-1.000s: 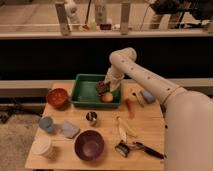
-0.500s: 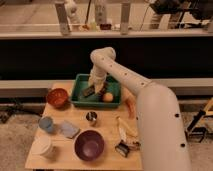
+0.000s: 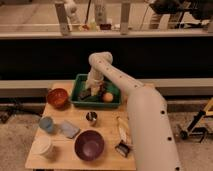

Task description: Wipe tray with eraser

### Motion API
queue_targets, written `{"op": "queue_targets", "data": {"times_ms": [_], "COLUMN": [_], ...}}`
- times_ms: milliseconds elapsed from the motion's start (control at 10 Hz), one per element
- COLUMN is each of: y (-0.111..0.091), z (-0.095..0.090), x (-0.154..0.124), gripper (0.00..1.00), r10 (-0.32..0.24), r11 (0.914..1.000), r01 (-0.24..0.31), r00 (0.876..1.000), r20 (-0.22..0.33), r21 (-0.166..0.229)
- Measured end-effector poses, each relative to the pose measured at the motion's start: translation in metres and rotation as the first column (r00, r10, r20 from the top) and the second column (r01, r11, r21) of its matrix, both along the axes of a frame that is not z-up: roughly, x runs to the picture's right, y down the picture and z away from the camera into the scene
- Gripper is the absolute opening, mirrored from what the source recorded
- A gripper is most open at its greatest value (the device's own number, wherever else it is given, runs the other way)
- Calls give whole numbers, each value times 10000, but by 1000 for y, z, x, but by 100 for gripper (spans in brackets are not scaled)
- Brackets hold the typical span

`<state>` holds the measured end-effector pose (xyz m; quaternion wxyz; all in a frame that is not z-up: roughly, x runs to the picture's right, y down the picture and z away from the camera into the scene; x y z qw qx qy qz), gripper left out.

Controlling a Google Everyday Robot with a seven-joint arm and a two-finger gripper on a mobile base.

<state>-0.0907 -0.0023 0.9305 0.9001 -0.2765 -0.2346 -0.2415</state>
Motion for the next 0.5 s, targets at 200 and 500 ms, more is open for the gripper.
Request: {"op": "queue_targets", "data": {"times_ms": [200, 500], "y": [3, 10], "z": [9, 24], "x": [-1, -5], "gripper": [0, 0], "r10": [243, 702], "r11": [9995, 9961], "r01": [-246, -708], "r00": [9996, 9974], "r20": [-141, -141], "r21": [-173, -533]}}
